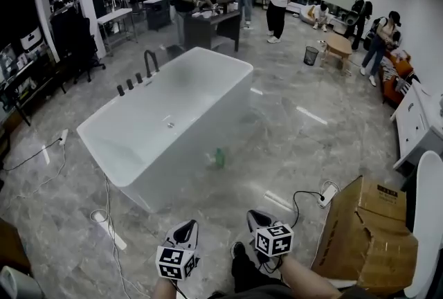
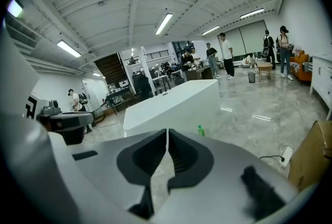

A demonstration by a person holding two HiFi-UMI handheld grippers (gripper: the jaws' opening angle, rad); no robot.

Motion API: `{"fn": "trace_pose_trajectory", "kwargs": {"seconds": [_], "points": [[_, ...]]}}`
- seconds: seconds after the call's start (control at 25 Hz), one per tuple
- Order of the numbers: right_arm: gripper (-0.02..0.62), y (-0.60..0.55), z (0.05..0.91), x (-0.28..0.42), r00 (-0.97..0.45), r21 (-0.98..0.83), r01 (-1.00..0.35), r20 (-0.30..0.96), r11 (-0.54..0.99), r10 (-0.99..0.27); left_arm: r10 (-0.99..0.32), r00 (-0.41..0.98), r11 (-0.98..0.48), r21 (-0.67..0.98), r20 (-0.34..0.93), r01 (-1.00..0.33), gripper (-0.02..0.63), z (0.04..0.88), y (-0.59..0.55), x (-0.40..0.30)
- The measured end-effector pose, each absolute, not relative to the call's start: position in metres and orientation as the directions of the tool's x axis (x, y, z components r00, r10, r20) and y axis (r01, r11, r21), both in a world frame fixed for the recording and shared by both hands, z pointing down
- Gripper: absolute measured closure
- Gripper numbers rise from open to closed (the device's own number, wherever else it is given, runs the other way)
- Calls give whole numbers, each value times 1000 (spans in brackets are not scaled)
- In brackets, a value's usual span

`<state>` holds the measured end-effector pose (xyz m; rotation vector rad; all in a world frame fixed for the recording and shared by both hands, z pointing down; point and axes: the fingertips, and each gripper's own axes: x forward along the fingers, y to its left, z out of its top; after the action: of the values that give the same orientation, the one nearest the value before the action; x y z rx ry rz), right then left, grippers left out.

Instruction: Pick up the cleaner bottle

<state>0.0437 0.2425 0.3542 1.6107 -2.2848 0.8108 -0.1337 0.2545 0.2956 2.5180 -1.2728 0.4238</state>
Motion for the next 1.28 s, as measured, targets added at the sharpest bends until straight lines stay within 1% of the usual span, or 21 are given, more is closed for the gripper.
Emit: {"fn": "trace_pose_trajectory", "kwargs": {"seconds": [0.36, 0.6, 0.8, 1.04, 1.28], "points": [[568, 151, 373, 93, -364, -363, -912, 507, 189, -781, -705, 567, -579, 116, 427, -807, 589, 303, 156, -79], [568, 101, 391, 130, -320, -324, -932, 536, 161, -781, -703, 536, -560, 100, 468, -822, 589, 312, 110, -56], [568, 67, 399, 138, -363, -346, -918, 533, 195, -764, -727, 509, -536, 82, 461, -840, 589, 308, 77, -42], [568, 43, 402, 136, -372, -362, -912, 533, 193, -760, -722, 504, -533, 84, 474, -842, 589, 312, 59, -50], [568, 31, 403, 134, -344, -347, -923, 552, 165, -760, -719, 507, -519, 118, 476, -847, 589, 326, 26, -65]]}}
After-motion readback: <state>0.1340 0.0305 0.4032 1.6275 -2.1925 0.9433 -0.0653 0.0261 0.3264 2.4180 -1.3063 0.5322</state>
